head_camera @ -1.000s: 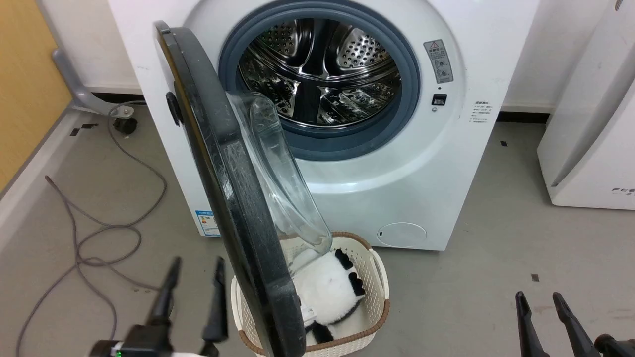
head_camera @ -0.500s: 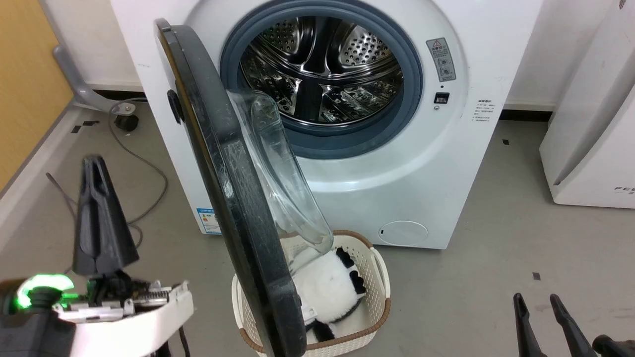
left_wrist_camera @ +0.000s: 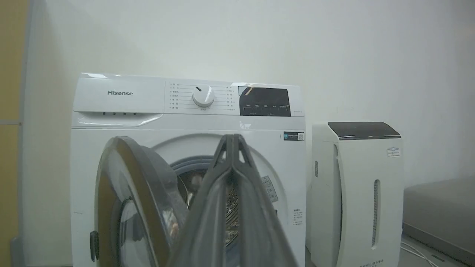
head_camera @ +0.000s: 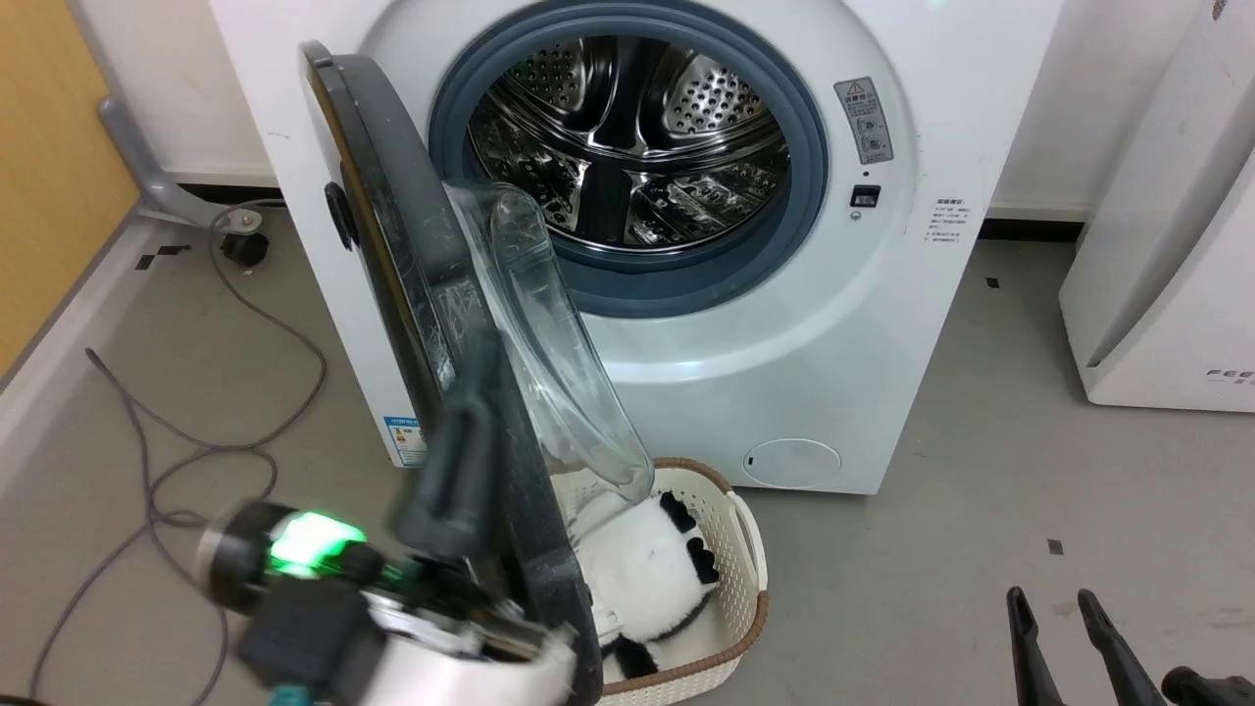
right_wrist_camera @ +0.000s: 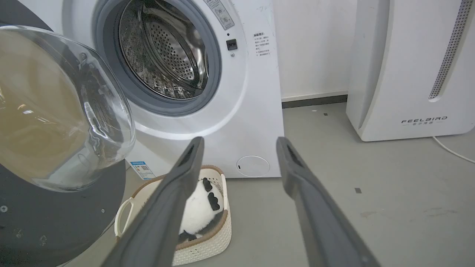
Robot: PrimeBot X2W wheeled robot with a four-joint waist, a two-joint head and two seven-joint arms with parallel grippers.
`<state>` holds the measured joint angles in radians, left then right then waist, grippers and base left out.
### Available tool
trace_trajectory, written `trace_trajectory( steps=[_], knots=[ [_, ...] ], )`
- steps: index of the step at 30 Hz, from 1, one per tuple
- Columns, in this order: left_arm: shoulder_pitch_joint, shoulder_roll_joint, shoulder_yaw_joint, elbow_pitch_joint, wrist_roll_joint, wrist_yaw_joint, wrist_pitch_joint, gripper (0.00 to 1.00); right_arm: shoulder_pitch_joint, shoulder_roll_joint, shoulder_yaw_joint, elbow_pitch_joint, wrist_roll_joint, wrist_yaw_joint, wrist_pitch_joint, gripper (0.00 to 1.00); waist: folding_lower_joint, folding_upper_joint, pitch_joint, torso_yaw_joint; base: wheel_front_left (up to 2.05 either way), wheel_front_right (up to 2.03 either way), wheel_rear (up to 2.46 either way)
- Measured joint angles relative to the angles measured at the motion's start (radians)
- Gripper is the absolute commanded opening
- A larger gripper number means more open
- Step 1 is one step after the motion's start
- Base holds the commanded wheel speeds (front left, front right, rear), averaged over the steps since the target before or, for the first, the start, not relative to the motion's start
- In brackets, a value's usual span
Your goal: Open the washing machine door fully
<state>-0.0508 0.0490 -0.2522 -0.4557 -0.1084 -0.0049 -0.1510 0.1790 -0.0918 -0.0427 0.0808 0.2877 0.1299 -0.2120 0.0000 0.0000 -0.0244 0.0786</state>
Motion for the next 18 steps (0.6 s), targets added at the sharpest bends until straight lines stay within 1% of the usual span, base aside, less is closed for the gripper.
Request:
trace_trajectory(
  steps=[3, 10, 13, 18],
  knots=[
    [0.035, 0.000, -0.064, 0.003, 0.000, -0.009, 0.070, 0.00, 0.000, 0.002, -0.002, 0.007, 0.003, 0.000, -0.002, 1.00, 0.0000, 0.0000, 0.002, 0.005, 0.00, 0.00, 0.00],
    [0.108, -0.001, -0.166, 0.050, -0.030, -0.006, 0.230, 0.00, -0.001, 0.004, -0.003, 0.020, 0.003, 0.000, -0.005, 1.00, 0.0000, 0.0000, 0.005, 0.020, 0.00, 0.00, 0.00],
    [0.126, -0.001, -0.194, 0.078, -0.040, -0.001, 0.263, 0.00, -0.004, 0.005, -0.002, 0.026, 0.004, 0.000, -0.010, 1.00, 0.0000, 0.0000, 0.007, 0.026, 0.00, 0.00, 0.00],
    [0.151, 0.000, -0.207, 0.136, -0.054, 0.016, 0.297, 0.00, -0.005, 0.006, 0.001, 0.038, 0.005, 0.000, -0.011, 1.00, 0.0000, 0.0000, 0.008, 0.035, 0.00, 0.00, 0.00]
  ],
)
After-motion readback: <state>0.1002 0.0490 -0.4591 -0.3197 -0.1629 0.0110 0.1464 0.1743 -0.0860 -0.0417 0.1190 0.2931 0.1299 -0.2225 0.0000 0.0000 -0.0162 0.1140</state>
